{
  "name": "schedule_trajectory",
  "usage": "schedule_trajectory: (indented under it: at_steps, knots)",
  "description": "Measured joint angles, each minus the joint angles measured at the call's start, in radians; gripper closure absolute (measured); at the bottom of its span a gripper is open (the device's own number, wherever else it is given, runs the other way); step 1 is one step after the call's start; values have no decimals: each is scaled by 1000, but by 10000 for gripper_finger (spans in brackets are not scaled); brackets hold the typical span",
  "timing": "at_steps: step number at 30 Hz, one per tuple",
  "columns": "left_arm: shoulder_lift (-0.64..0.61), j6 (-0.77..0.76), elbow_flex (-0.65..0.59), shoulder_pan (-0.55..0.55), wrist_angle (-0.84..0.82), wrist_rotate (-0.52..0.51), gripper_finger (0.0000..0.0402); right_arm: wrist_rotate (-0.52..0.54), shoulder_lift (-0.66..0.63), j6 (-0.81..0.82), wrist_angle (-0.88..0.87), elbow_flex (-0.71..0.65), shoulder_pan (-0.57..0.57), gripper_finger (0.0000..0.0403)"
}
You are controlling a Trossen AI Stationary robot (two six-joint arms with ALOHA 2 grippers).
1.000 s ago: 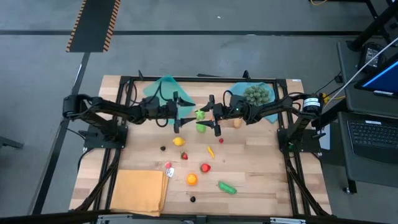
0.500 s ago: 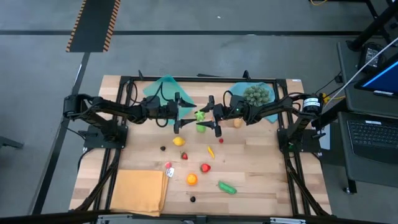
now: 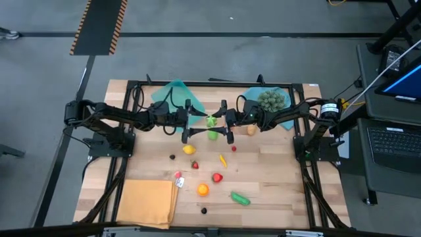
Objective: Pick and placing Produce into tupperware
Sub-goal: Put the green starfruit into the blue bin
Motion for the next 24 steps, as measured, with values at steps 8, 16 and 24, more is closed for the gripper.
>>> schedule_trajectory:
  at_steps: [8,16,24]
  knots:
    - [7,-1,0,0,11,-5,101,-1,0,1,1,0,0,175]
    - [7,-1,4,0,19,-8,101,-1,0,3,2,0,0,175]
    - [46,-1,45,-2,19,-9,101,-2,0,3,3,0,0,175]
